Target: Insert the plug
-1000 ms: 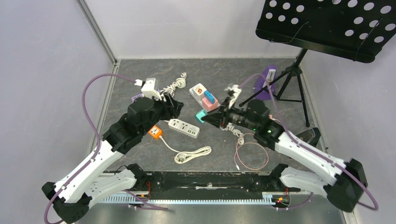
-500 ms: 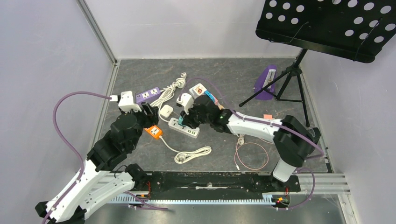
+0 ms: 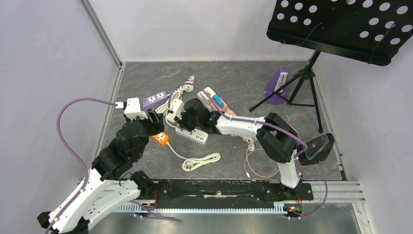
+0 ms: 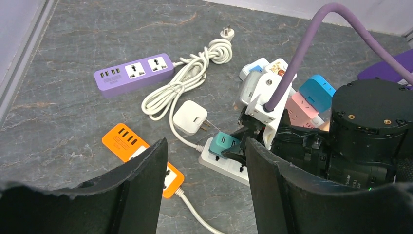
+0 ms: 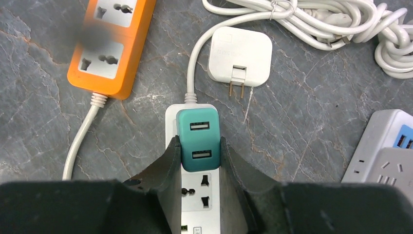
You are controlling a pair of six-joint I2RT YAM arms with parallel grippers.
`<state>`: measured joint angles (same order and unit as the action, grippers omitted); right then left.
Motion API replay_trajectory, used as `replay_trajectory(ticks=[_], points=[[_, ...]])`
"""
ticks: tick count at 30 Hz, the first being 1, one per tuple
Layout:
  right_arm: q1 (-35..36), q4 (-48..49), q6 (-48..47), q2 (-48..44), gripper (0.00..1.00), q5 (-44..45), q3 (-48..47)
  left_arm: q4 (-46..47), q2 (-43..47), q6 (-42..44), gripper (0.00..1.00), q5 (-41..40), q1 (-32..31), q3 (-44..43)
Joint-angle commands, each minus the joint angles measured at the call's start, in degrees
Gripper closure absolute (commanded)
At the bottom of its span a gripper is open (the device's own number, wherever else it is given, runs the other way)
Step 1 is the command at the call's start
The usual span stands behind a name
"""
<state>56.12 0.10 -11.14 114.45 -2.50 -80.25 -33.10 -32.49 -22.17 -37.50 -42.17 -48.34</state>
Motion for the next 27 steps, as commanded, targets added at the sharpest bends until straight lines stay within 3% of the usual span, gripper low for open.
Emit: replay_trajectory(ticks=[1,12,19,27], points=[[0.35,-1.83,-2.38,-0.06,1.00,2.16,-2.98,2.02,0.56,1.97,0.35,-1.85,0.07,0.65],[0.40,-2.63,-2.93,0.65,1.00,5.63,-3.56,2.69,0.82,1.97,0.35,-2.17,0.07,1.40],[0.38,-3.48,-2.49,3.28,1.00,2.73,-4.14,3.20,1.53,2.05,0.35,-2.81,0.05,1.75],[0.40,-4.04,-2.31,5.73,1.00,2.68,0.47,3.22,2.03,2.40,0.35,-3.32,0.07,1.84]])
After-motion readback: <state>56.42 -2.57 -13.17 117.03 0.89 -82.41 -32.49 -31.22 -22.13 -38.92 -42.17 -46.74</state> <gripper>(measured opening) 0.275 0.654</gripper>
